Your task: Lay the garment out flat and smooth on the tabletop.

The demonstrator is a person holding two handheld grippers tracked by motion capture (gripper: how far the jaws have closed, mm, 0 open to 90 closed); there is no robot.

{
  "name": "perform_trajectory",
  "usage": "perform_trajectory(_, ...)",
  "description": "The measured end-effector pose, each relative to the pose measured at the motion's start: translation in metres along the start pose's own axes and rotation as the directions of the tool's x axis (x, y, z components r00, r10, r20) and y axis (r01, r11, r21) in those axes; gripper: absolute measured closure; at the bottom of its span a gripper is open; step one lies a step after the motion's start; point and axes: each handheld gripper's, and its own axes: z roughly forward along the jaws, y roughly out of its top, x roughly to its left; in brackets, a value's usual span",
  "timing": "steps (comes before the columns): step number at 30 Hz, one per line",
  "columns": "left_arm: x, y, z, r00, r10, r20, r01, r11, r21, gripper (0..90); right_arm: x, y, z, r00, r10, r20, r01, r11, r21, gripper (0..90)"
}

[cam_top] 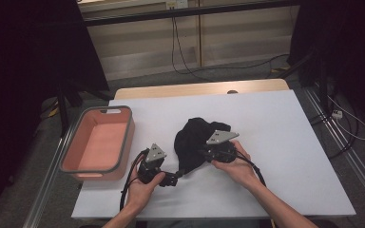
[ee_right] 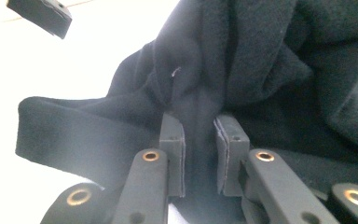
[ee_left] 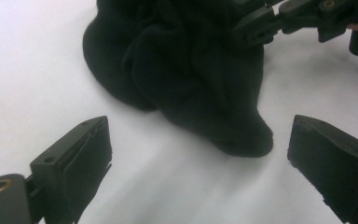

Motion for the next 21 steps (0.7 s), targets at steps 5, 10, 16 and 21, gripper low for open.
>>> perform_trajectory(5, 0.001, 0.000, 0.003, 0.9999, -0.006, -0.016, 0.006, 1.0000, 0.006, 6.3, 0.001, 0.009, -0.007, 0.9999, -0.002, -0.011, 0.001, 0.999, -0.041, 76.8)
perform_trajectory(10, 0.003, 0.002, 0.005, 0.9978, -0.064, 0.013, 0.064, 0.9979, 0.013, 6.9, 0.003, 0.020, -0.014, 0.9997, 0.005, -0.023, -0.007, 0.996, -0.085, 76.9)
perform_trajectory(16, 0.003, 0.011, 0.002, 0.9986, -0.051, -0.015, 0.051, 0.9974, -0.052, 7.0, 0.005, 0.034, -0.019, 0.9996, 0.009, -0.028, -0.012, 0.992, -0.125, 77.0)
perform_trajectory(21, -0.001, 0.025, 0.003, 0.9991, -0.021, -0.037, 0.018, 0.9975, -0.069, 6.9, 0.006, 0.048, -0.021, 0.9995, 0.017, -0.026, -0.021, 0.987, -0.160, 77.1)
